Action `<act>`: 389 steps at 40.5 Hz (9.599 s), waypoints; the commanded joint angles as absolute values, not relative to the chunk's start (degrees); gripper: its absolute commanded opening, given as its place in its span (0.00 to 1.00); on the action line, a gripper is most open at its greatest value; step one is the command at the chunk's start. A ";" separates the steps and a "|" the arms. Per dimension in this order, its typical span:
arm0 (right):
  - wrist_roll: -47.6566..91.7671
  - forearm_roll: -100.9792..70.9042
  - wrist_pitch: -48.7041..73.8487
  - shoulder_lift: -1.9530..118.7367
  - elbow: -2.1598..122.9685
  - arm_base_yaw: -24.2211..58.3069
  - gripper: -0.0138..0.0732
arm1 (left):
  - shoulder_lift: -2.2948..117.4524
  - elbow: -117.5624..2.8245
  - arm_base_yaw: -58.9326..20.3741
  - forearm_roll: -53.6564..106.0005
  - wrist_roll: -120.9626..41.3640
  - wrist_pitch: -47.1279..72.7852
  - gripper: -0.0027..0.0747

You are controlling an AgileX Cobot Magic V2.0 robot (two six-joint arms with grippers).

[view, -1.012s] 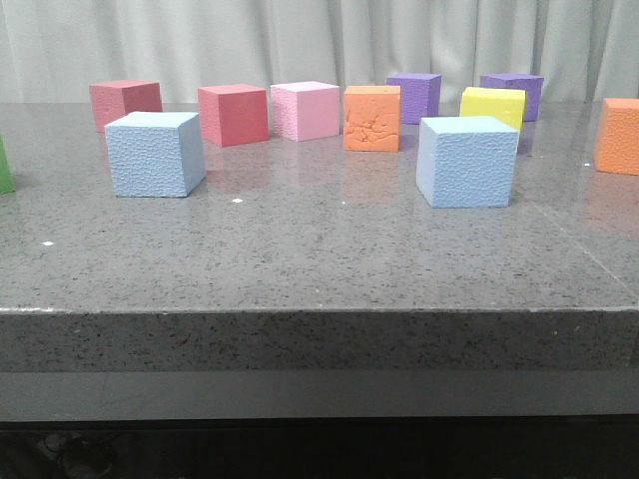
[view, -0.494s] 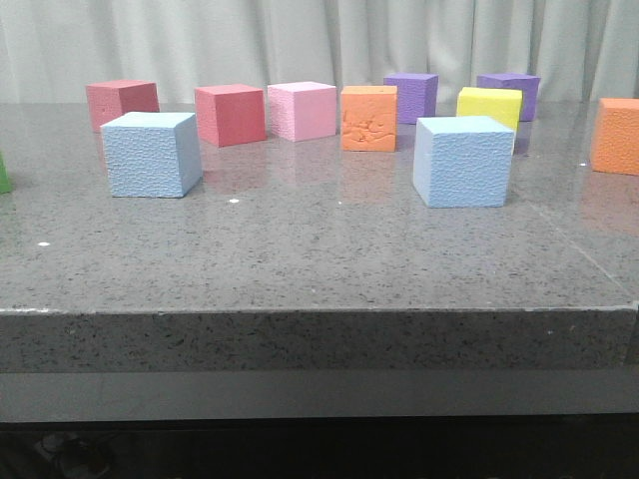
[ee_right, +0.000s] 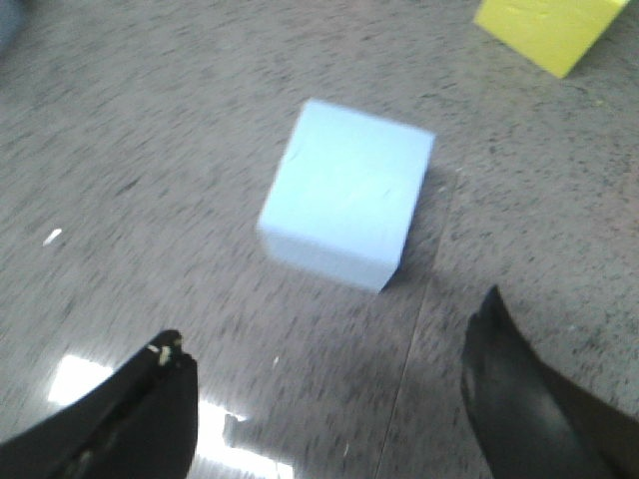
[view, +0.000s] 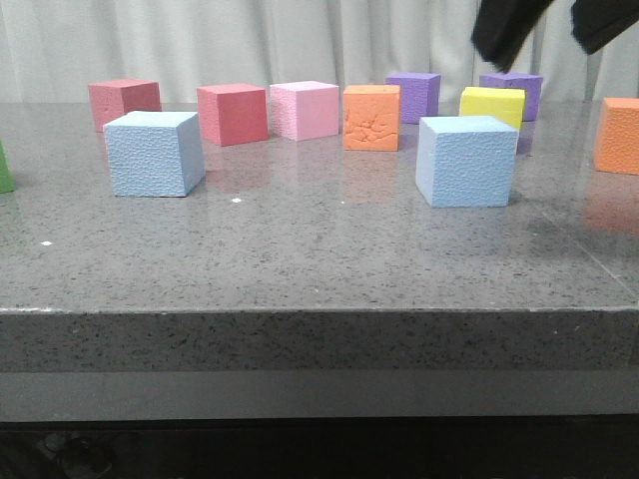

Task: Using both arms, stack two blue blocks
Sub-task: 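Lower the right gripper onto the light-blue cube nearer the right arm, then close the right gripper and lift the light-blue cube, then carry the cube toward the table center and lower it down, then open the right gripper and raise it away from the cube, then lower the left gripper onto the other light-blue cube, then grasp and lift the light-blue cube with the left gripper, then lower the held cube onto the placed light-blue cube, then open the left gripper and raise it off the stack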

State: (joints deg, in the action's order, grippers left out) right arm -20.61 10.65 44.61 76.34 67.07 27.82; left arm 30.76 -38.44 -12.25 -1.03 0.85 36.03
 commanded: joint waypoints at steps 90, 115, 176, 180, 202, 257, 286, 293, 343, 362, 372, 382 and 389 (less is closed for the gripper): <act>-39.41 18.63 52.99 100.56 97.30 37.05 0.62 | 31.27 -40.32 -12.62 -2.86 1.25 31.07 0.75; -49.21 19.94 46.84 110.34 101.64 38.62 0.68 | 31.27 -40.32 -12.62 -2.86 1.25 31.07 0.75; -11.31 9.19 36.18 62.62 60.78 31.31 0.88 | 31.27 -40.32 -12.62 0.44 1.25 30.94 0.75; -5.14 4.36 35.38 60.10 57.87 31.31 0.88 | 31.27 -40.32 -12.62 0.70 1.25 30.85 0.75; 2.50 -0.95 35.73 59.42 57.31 31.31 0.88 | 43.03 -45.19 -14.56 13.28 -10.83 29.55 0.78; 2.50 -0.95 35.79 59.42 57.31 31.31 0.88 | 103.71 -91.36 -28.01 -12.50 26.47 49.22 0.82; 2.50 -0.95 35.79 59.42 57.31 31.31 0.88 | 99.84 -100.14 -34.55 -12.34 25.88 52.15 0.58; 2.50 -0.95 35.79 59.42 57.31 31.31 0.88 | 100.05 -103.15 -38.16 -12.34 25.88 52.30 0.58; 2.50 -0.95 35.79 59.42 57.31 31.31 0.88 | 111.85 -117.34 -46.38 -25.51 46.27 65.04 0.60; 2.50 -0.95 35.79 59.42 57.31 31.31 0.88 | 111.33 -117.95 -46.42 -25.63 46.12 64.51 0.85; 2.50 -0.95 35.79 59.42 57.31 31.31 0.88 | 106.93 -121.48 -46.78 -22.26 32.22 66.81 0.85; 2.50 -0.95 35.79 59.42 57.31 31.31 0.88 | 99.58 -118.38 -44.96 -16.26 16.41 67.56 0.85; 2.50 -0.95 35.79 59.42 57.31 31.31 0.88 | 92.51 -110.31 -38.72 -1.01 3.33 62.67 0.85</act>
